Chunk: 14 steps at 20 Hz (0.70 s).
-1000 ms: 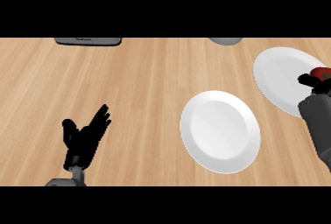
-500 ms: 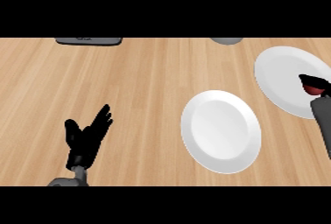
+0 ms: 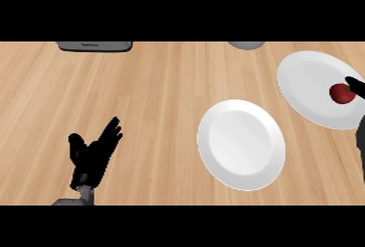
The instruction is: Pick the tomato from the plate and place it in the plate
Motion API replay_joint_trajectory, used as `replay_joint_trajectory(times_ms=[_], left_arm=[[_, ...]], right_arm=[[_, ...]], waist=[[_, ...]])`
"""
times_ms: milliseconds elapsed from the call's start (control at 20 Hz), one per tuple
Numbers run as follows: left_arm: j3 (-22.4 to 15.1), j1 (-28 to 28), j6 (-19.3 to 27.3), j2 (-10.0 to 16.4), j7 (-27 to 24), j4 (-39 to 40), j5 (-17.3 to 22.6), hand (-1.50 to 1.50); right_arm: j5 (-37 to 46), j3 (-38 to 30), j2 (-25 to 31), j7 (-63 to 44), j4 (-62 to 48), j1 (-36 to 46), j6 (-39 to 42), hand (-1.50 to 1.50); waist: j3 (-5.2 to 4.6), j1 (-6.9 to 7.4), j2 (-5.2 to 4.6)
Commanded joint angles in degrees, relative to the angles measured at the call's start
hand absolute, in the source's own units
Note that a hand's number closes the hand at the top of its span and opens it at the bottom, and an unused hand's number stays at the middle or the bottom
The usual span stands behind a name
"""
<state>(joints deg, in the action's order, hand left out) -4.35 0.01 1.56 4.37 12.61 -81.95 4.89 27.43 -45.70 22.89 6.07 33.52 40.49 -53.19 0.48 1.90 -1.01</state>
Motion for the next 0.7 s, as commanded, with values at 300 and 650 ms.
replay_joint_trajectory(times_ms=[300,650], left_arm=[[0.79,-0.16,0.75,0.41,1.31,0.03,-0.83,0.0],[-0.84,1.07,2.98,-1.96,1.92,-1.51,-2.76,0.0]], right_arm=[[-18.26,-3.9,-4.75,19.31,5.62,-10.69,19.78,-1.5],[-15.14,6.65,-11.4,9.18,21.12,-21.38,21.11,-1.5]], waist=[[-0.42,-1.77,0.97],[-0.53,-2.3,1.2]])
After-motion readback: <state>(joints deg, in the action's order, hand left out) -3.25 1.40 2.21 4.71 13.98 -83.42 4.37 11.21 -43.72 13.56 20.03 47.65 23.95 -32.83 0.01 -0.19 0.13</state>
